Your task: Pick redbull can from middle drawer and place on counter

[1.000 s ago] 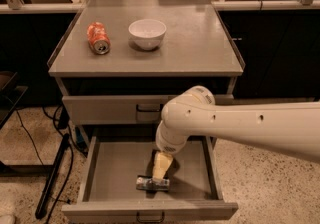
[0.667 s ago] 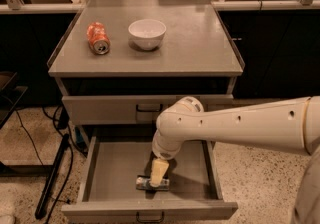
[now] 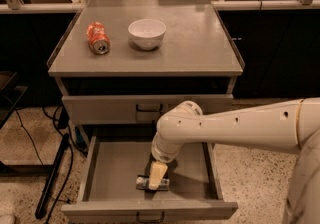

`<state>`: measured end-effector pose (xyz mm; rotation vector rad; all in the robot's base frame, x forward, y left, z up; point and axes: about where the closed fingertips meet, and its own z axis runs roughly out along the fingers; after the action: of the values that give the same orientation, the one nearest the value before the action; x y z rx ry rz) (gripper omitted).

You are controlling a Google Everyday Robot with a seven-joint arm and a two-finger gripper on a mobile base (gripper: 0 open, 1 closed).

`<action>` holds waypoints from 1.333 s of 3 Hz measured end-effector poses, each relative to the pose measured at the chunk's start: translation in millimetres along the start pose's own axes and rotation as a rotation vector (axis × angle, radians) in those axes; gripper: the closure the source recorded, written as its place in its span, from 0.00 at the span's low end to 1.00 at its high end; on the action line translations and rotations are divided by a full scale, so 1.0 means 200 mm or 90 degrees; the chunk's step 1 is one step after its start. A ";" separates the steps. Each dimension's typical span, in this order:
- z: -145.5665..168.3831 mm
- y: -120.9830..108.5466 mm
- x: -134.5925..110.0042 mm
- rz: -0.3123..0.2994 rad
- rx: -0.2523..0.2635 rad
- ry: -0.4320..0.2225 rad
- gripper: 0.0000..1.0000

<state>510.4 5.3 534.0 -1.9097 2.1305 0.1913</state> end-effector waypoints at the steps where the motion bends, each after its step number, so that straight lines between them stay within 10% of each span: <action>1: 0.13 -0.01 0.00 0.000 -0.006 -0.015 0.00; 4: 0.44 -0.01 0.08 0.000 -0.039 -0.009 0.00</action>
Offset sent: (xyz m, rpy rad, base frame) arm 0.0258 0.0192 -0.0663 0.0413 0.0055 0.0406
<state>521.0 15.3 445.1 -1.9367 2.1381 0.2725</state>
